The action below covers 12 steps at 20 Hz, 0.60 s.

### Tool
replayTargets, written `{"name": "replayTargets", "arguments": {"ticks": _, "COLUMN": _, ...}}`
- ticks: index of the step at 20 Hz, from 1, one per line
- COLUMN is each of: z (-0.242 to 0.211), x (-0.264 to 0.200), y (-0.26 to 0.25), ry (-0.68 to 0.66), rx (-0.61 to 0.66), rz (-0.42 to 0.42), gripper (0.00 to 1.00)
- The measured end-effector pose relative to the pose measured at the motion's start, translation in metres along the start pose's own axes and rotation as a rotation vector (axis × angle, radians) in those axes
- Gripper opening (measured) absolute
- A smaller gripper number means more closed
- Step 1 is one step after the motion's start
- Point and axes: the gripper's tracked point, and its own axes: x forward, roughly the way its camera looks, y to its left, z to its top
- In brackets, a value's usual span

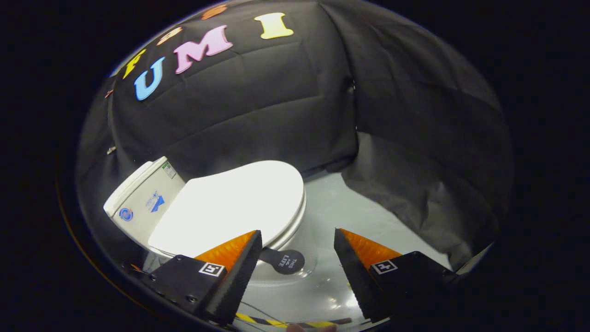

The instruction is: Open the toilet lid.

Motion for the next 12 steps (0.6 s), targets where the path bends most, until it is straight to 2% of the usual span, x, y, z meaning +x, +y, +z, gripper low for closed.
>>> {"name": "replayTargets", "arguments": {"ticks": 4, "z": -0.040, "x": 0.022, "y": 0.001, "ry": 0.170, "rx": 0.218, "rz": 0.066, "gripper": 0.99}}
{"name": "replayTargets", "arguments": {"ticks": 7, "z": -0.051, "x": 0.031, "y": 0.005, "ry": 0.245, "rx": 0.347, "rz": 0.104, "gripper": 0.97}}
{"name": "replayTargets", "arguments": {"ticks": 8, "z": -0.048, "x": 0.036, "y": 0.006, "ry": 0.247, "rx": 0.384, "rz": 0.112, "gripper": 0.80}}
{"name": "replayTargets", "arguments": {"ticks": 9, "z": -0.047, "x": 0.039, "y": 0.012, "ry": 0.256, "rx": 0.421, "rz": 0.150, "gripper": 0.76}}
{"name": "replayTargets", "arguments": {"ticks": 11, "z": -0.062, "x": 0.047, "y": 0.018, "ry": 0.279, "rx": 0.472, "rz": 0.175, "gripper": 0.52}}
{"name": "replayTargets", "arguments": {"ticks": 12, "z": -0.043, "x": 0.034, "y": 0.010, "ry": 0.276, "rx": 0.520, "rz": 0.199, "gripper": 0.40}}
